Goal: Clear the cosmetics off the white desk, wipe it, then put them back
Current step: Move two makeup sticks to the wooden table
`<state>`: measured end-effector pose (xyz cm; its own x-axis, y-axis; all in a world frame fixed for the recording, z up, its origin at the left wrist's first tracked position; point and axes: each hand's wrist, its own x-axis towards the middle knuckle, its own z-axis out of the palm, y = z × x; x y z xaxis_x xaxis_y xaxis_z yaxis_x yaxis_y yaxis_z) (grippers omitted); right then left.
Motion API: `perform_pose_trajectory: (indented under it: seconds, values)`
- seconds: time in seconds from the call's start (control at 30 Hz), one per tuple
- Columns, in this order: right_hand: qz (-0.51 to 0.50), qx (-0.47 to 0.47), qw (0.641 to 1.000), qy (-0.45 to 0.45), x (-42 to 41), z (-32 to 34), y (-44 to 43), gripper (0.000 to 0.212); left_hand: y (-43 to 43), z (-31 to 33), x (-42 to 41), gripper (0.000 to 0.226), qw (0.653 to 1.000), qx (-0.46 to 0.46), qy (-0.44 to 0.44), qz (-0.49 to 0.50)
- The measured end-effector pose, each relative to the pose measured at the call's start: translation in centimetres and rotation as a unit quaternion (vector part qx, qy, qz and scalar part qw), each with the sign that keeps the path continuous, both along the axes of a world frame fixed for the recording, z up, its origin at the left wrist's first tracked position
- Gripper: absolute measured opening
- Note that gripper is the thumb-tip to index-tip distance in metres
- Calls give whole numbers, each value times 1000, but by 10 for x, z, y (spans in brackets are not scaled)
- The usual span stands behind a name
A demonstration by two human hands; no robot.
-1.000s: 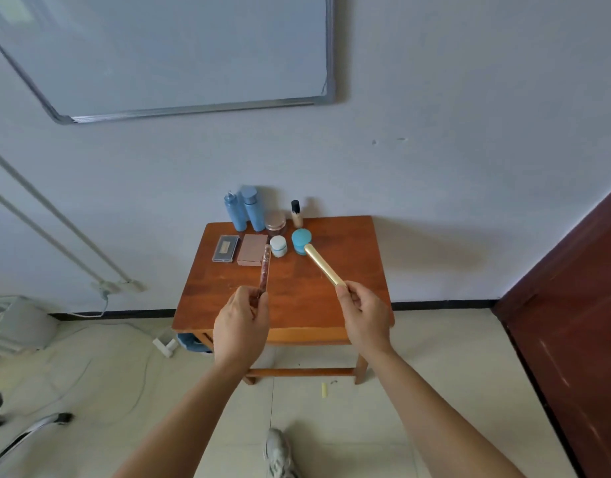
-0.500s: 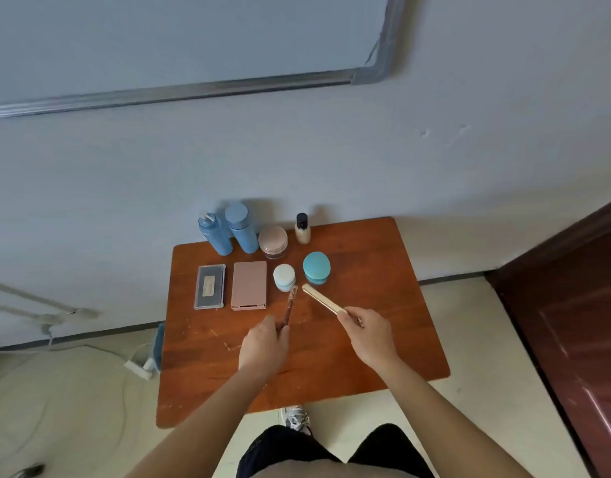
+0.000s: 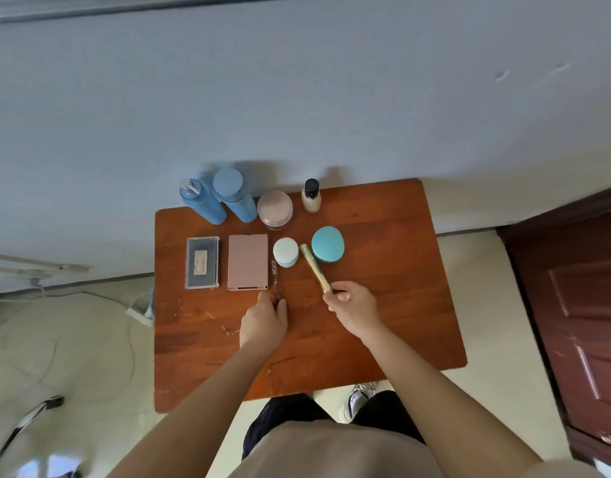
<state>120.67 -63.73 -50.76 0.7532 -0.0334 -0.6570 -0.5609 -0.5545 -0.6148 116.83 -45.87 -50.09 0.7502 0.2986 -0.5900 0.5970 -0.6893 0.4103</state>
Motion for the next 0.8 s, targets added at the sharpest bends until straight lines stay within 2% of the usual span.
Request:
perform_pose_trajectory:
  seconds: [0.2, 0.33, 0.43, 0.5, 0.63, 0.8]
  values:
    - [45, 1, 999, 4, 7, 12, 3, 38, -7, 6, 15, 22, 1000, 0, -15, 19]
    - [64, -16, 997, -30, 11, 30, -7, 34, -4, 26, 18, 30, 995, 90, -29, -18]
    - [93, -80, 987, -104, 20, 50, -20, 37, -4, 51, 23, 35, 985, 141, -98, -37]
    - [100, -128, 968, -191, 27, 65, -31, 43, -6, 70, 27, 39, 967, 186, -164, -54]
    - [90, -200, 908, -358, 40, 100, -62, 53, -17, 115, 36, 46, 917, 244, -305, -76]
    - [45, -286, 849, -442, 43, 144, -108, 61, -41, 159, 52, 60, 880, 249, -384, -125]
